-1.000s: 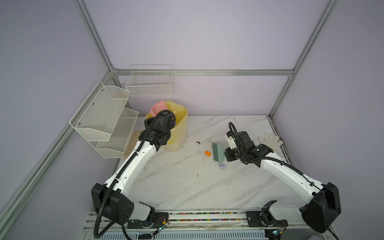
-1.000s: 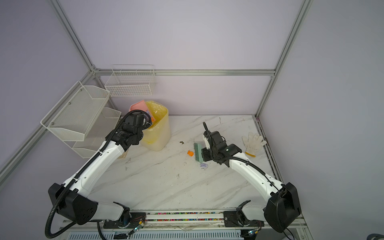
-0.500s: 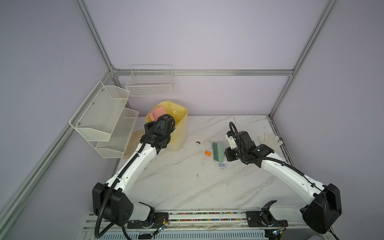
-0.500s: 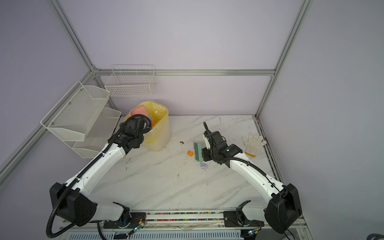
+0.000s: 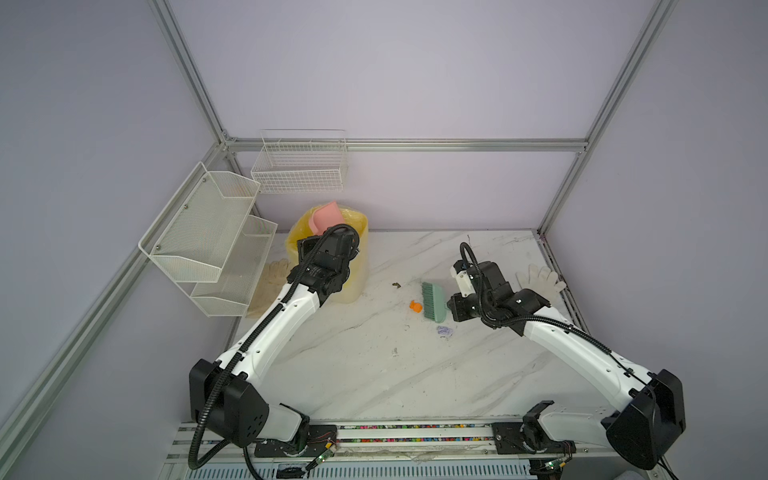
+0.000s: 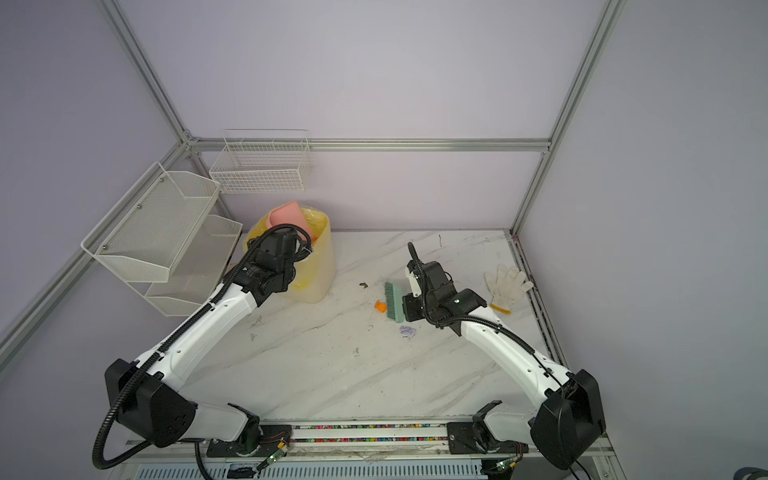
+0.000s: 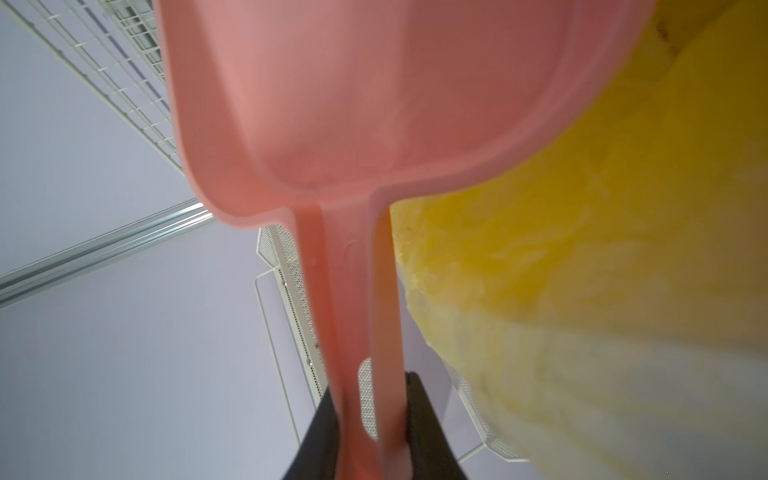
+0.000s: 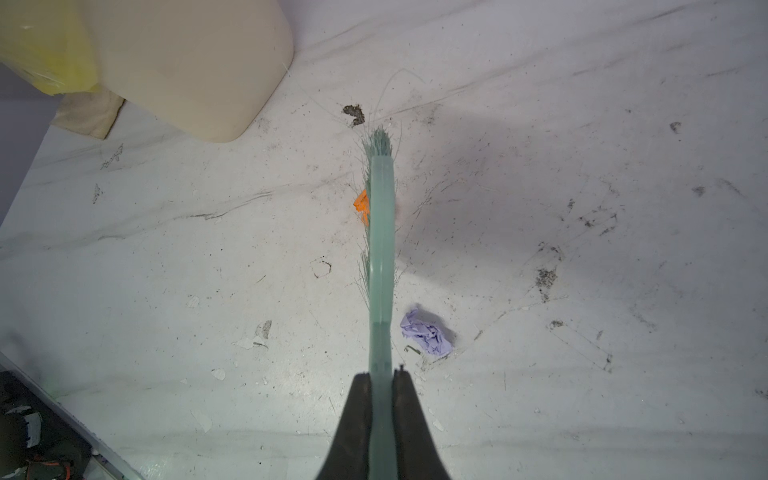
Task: Sweep away the paper scraps from the table
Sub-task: 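Tip the pink dustpan into the yellow bin with the left gripper, then lower the empty pink dustpan beside the remaining scraps with the left gripper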
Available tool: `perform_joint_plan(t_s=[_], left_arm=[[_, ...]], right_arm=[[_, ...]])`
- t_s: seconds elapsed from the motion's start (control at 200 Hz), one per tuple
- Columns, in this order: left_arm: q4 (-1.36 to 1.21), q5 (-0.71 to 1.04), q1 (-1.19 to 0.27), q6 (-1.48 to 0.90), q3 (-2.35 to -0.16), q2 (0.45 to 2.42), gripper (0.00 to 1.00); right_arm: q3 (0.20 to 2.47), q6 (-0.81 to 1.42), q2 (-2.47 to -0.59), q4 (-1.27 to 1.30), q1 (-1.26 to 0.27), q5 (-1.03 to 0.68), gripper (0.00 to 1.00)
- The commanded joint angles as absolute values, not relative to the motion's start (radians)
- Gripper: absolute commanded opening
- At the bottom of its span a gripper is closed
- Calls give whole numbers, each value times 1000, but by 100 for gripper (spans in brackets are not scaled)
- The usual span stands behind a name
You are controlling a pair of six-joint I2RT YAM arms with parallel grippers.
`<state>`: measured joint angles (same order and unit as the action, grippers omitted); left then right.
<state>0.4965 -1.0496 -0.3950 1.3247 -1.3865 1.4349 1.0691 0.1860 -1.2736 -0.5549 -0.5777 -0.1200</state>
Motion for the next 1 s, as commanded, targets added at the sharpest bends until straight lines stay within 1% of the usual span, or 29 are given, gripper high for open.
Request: perform_joint_plan(t_s=[0.0, 0.23, 0.37, 0.395, 0.52, 0.555, 0.705, 0.79, 0.995], left_arm=[[439, -1074, -378, 1382, -1505, 1453, 0], [431, -1071, -345, 1382, -1491, 1432, 0], [373, -1069, -338, 1391, -1477, 1422, 0], [354, -1069, -338, 1402, -1476, 1383, 0], [293, -1061, -347, 1404, -1494, 1347, 0], [286, -1060, -350, 1400, -1496, 1336, 1], [272, -1059, -391, 1374, -1496, 1298, 8], [273, -1068, -422, 1358, -1500, 1285, 9], [290, -1130, -558, 1293, -1516, 1265, 13]], right_arm=[[1068, 198, -1240, -535, -575, -120, 0], [1060, 201, -1232, -535, -575, -111, 0], [1069, 200, -1239, -532, -574, -112, 0], [1070, 200, -1241, -532, -575, -112, 0], [1078, 203, -1241, -532, -575, -112, 0], [1078, 202, -1239, -531, -575, -112, 0], [1081, 211, -1241, -519, -575, -121, 0], [1087, 226, -1245, -506, -575, -140, 0], [1107, 308, -1269, -426, -575, -233, 0]])
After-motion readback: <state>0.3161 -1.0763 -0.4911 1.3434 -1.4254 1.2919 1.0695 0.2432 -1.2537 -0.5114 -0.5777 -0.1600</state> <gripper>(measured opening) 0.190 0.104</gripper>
